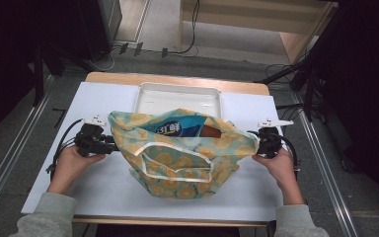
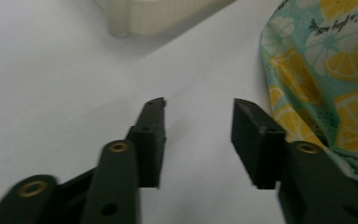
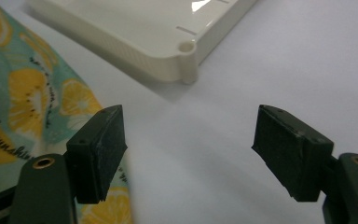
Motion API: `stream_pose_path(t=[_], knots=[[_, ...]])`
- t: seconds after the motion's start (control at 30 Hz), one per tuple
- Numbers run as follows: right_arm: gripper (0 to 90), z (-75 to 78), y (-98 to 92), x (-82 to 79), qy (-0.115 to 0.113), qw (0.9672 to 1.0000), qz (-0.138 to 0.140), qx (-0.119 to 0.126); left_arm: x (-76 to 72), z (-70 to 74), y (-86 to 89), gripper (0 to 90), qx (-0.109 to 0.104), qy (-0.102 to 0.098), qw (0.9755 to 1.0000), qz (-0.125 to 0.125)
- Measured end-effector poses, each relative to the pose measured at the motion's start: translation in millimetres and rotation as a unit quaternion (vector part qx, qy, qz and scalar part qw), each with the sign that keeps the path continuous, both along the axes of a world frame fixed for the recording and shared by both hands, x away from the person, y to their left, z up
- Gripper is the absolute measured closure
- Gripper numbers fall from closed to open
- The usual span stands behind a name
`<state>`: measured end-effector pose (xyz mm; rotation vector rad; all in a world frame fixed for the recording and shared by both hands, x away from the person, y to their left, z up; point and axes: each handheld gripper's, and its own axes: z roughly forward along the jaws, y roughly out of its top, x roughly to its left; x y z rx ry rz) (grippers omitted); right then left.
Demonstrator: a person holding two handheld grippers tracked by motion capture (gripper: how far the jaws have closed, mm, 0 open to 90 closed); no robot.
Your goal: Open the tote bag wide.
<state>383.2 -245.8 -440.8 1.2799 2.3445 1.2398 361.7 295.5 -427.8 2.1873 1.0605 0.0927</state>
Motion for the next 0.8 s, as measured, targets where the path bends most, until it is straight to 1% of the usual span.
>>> stream_pose_path(t=[0.03,0.1,0.13,0.17,0.2,0.23,0.3,0.33,0.37,0.4,0.43,0.47,0.53,0.57,0.67,0.77,0.8], knots=[[26.1,-0.3,0.2,0.1,0.000,1.0000,0.003,0.001,-0.3,0.9,-1.1,58.4,0.001,0.002,1.0000,-0.001],[27.0,-0.3,0.8,0.3,0.003,1.0000,0.006,0.002,-1.5,2.6,-2.4,61.3,-0.004,-0.002,1.0000,-0.008],[27.9,0.1,1.1,0.3,0.000,1.0000,0.007,0.001,-1.8,3.2,-3.2,61.4,-0.005,-0.005,1.0000,-0.006],[29.3,0.8,1.7,0.1,0.002,0.9999,0.012,0.006,-1.8,3.8,-3.2,61.2,-0.003,-0.007,1.0000,-0.005],[29.3,0.8,1.7,0.1,0.002,0.9999,0.012,0.006,-1.7,4.4,-2.8,61.2,-0.007,-0.007,0.9999,-0.006],[30.9,1.9,2.3,-0.7,0.002,0.9999,0.013,0.008,-2.0,5.6,-2.4,61.3,-0.007,-0.015,0.9998,-0.005],[31.6,2.0,2.3,-0.7,0.000,0.9999,0.015,0.008,-2.1,6.4,-2.2,61.2,-0.010,-0.015,0.9998,-0.005],[33.7,2.7,2.3,-0.9,-0.001,0.9998,0.016,0.008,-2.6,7.0,-2.7,60.0,-0.013,-0.021,0.9997,-0.007],[33.7,2.7,2.3,-0.9,-0.001,0.9998,0.016,0.008,-2.6,7.0,-2.7,59.1,-0.013,-0.021,0.9997,-0.007],[34.6,3.1,2.3,-0.9,0.000,0.9999,0.013,0.009,-2.7,7.5,-3.6,59.1,-0.007,-0.024,0.9996,-0.013],[35.5,3.6,1.8,-0.4,-0.002,0.9999,0.012,0.010,-2.3,7.6,-4.7,54.6,-0.005,-0.021,0.9997,-0.012],[36.3,3.9,1.5,-0.3,-0.003,0.9999,0.010,0.011,-1.5,7.8,-5.6,53.0,-0.004,-0.016,0.9998,-0.015],[37.5,4.2,0.7,0.4,-0.004,0.9998,0.011,0.017,-1.3,7.7,-7.1,50.9,0.000,-0.017,0.9996,-0.021],[37.9,4.6,0.5,0.9,-0.003,0.9998,0.010,0.017,-1.2,7.6,-7.4,49.9,-0.001,-0.015,0.9996,-0.023],[38.7,5.5,-0.7,2.9,0.002,0.9997,0.013,0.022,0.1,7.2,-6.0,46.5,-0.012,-0.006,0.9996,-0.024],[39.5,5.6,-1.9,3.8,0.000,0.9996,0.011,0.026,0.9,6.9,-4.4,44.6,-0.020,0.001,0.9996,-0.020],[39.8,5.6,-2.0,3.9,0.000,0.9996,0.011,0.027,1.1,6.8,-3.8,43.8,-0.021,0.000,0.9996,-0.020]])
